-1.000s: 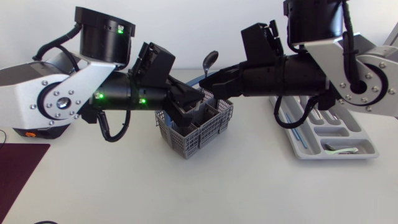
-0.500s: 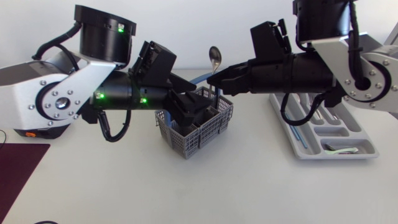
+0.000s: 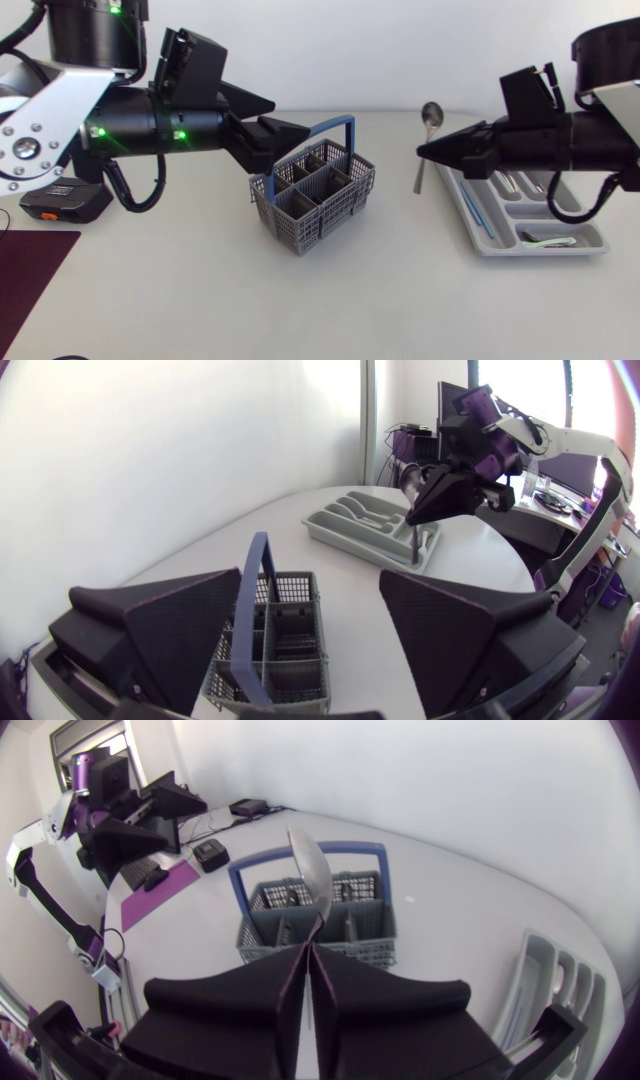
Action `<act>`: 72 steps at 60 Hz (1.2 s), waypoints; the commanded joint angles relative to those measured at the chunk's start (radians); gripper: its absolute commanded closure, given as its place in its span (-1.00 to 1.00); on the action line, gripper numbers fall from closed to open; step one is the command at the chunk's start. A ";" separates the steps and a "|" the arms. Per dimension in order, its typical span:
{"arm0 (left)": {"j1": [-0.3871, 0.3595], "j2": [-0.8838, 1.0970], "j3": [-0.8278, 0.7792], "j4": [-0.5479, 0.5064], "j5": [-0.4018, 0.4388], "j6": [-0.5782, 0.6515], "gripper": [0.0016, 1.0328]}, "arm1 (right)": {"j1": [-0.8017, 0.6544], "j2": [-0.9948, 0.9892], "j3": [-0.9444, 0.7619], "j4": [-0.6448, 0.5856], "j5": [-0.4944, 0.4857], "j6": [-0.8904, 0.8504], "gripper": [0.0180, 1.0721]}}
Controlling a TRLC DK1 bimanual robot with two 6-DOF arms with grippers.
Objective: Unload the cutlery basket into the drawer organizer.
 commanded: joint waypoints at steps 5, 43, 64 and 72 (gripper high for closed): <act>0.025 -0.045 -0.051 -0.013 0.000 0.044 -0.90 | -0.180 0.001 -0.045 -0.114 -0.051 -0.282 0.82; 0.039 -0.092 -0.123 -0.050 0.000 0.098 -0.90 | -0.754 0.418 0.187 -0.416 0.005 -1.178 0.81; 0.011 -0.092 -0.126 -0.061 -0.017 0.098 -0.90 | -0.807 0.648 0.382 -0.409 0.179 -1.396 0.83; 0.005 -0.091 -0.132 -0.061 -0.028 0.098 -0.90 | -0.804 0.690 0.395 -0.393 0.266 -1.469 0.84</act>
